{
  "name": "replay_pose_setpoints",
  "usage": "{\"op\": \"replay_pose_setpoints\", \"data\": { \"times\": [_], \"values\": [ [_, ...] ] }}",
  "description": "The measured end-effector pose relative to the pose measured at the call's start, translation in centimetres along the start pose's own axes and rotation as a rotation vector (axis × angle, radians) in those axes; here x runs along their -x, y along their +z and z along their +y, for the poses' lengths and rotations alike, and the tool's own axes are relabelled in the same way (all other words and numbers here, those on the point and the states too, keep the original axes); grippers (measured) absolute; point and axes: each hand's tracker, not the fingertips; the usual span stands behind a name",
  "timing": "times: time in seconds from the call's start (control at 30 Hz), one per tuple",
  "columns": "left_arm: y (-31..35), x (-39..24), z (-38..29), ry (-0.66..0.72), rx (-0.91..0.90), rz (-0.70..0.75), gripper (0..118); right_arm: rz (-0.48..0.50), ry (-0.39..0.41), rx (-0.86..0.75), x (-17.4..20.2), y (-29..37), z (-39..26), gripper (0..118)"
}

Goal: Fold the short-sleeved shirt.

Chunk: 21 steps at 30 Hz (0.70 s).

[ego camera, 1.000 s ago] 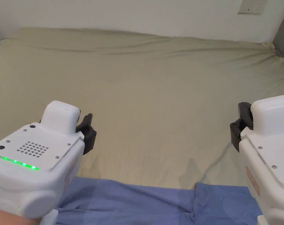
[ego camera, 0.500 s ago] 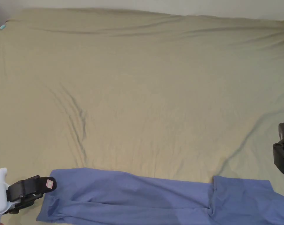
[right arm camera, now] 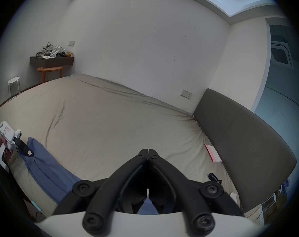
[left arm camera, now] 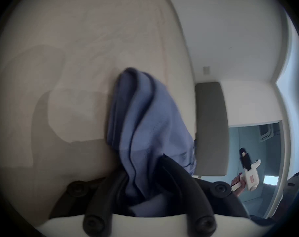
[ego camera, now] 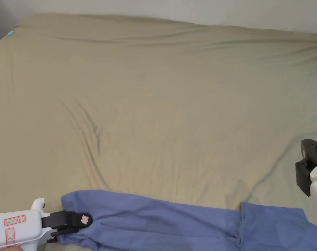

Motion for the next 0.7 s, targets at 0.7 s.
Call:
{"op": "replay_pose_setpoints", "data": {
  "times": [0.7],
  "values": [
    [8.2,-7.1,0.4,-0.294,-0.217,0.458,11,0.055,-0.085,-0.001,-1.7,1.0,0.8,2]
  ]
}}
